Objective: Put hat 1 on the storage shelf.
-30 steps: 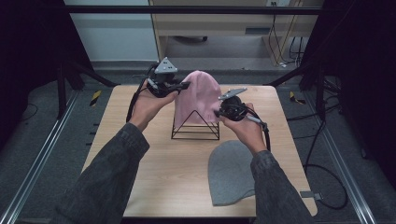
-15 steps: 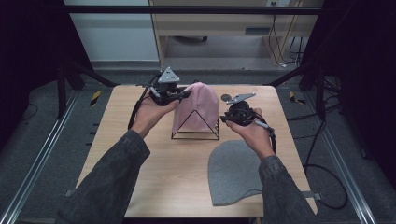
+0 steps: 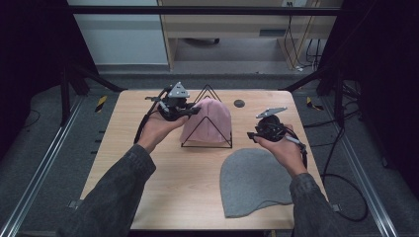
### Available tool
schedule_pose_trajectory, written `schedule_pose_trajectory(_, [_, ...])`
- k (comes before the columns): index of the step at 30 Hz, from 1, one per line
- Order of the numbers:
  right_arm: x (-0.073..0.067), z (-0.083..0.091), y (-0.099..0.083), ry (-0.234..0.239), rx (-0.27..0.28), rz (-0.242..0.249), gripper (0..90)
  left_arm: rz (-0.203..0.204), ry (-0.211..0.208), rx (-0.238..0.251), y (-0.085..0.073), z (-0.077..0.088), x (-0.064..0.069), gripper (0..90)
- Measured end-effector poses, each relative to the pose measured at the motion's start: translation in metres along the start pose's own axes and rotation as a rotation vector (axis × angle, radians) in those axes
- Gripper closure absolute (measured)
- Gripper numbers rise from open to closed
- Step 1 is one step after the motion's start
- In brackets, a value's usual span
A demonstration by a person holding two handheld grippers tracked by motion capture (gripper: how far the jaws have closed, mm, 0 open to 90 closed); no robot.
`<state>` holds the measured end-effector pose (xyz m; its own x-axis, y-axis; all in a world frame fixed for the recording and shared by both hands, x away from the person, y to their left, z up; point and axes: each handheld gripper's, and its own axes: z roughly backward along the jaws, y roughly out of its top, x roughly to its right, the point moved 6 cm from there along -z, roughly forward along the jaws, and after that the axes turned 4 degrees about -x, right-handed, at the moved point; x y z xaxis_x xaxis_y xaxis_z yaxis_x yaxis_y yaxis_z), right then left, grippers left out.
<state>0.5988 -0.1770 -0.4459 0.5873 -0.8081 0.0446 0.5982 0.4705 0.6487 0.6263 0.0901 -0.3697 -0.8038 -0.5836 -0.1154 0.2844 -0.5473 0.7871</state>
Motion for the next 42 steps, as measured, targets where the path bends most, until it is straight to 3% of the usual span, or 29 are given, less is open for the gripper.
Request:
schedule_pose_trajectory(4, [0.005,-0.003,-0.011,-0.007,-0.02,-0.011,53.6,0.029,-0.012,0.001,-0.007,0.0,0.001,73.4])
schedule_pose_trajectory(11, [0.009,-0.011,-0.028,-0.007,-0.051,-0.044,50.4,0.064,0.024,0.045,-0.015,0.018,0.005,54.9])
schedule_pose_trajectory(17, [0.011,-0.018,-0.037,-0.005,-0.095,-0.05,43.6,0.046,0.076,-0.002,-0.037,0.037,0.012,34.1])
schedule_pose_trajectory(20, [0.011,-0.02,-0.043,0.023,-0.116,-0.087,38.5,0.046,0.077,-0.061,-0.069,0.05,0.023,22.9])
schedule_pose_trajectory(21, [0.011,-0.022,-0.045,0.034,-0.124,-0.09,37.2,0.046,0.077,-0.061,-0.069,0.05,0.023,20.3])
schedule_pose_trajectory(22, [0.011,-0.023,-0.047,0.035,-0.137,-0.08,36.9,0.058,0.084,-0.089,-0.088,0.053,0.029,17.6])
schedule_pose_trajectory(23, [0.012,-0.025,-0.05,0.031,-0.143,-0.078,37.0,0.068,0.082,-0.101,-0.098,0.054,0.032,15.5])
schedule_pose_trajectory(24, [0.012,-0.025,-0.05,0.031,-0.143,-0.078,37.0,0.068,0.082,-0.101,-0.098,0.054,0.032,13.5])
schedule_pose_trajectory(25, [0.015,-0.027,-0.054,0.022,-0.152,-0.089,38.6,0.094,0.076,-0.125,-0.118,0.056,0.037,12.6])
schedule_pose_trajectory(27, [0.017,-0.029,-0.058,0.021,-0.154,-0.101,40.1,0.113,0.079,-0.135,-0.137,0.059,0.043,12.6])
schedule_pose_trajectory(28, [0.017,-0.029,-0.058,0.021,-0.154,-0.101,40.1,0.113,0.079,-0.135,-0.137,0.059,0.043,12.6])
schedule_pose_trajectory(29, [0.019,-0.032,-0.062,0.023,-0.169,-0.104,41.2,0.111,0.094,-0.147,-0.153,0.063,0.048,12.6])
schedule_pose_trajectory(32, [0.02,-0.035,-0.066,0.016,-0.187,-0.099,41.4,0.11,0.111,-0.177,-0.182,0.068,0.05,12.7])
schedule_pose_trajectory(34, [0.021,-0.038,-0.068,0.014,-0.192,-0.099,41.1,0.106,0.114,-0.207,-0.193,0.071,0.05,12.7])
schedule_pose_trajectory(36, [0.021,-0.041,-0.069,0.015,-0.195,-0.098,40.2,0.128,0.129,-0.208,-0.201,0.075,0.048,12.8])
schedule_pose_trajectory(38, [0.02,-0.042,-0.07,0.021,-0.191,-0.098,39.7,0.148,0.133,-0.211,-0.207,0.076,0.047,12.9])
schedule_pose_trajectory(42, [0.019,-0.046,-0.075,0.029,-0.2,-0.106,39.9,0.149,0.145,-0.238,-0.213,0.073,0.047,12.9])
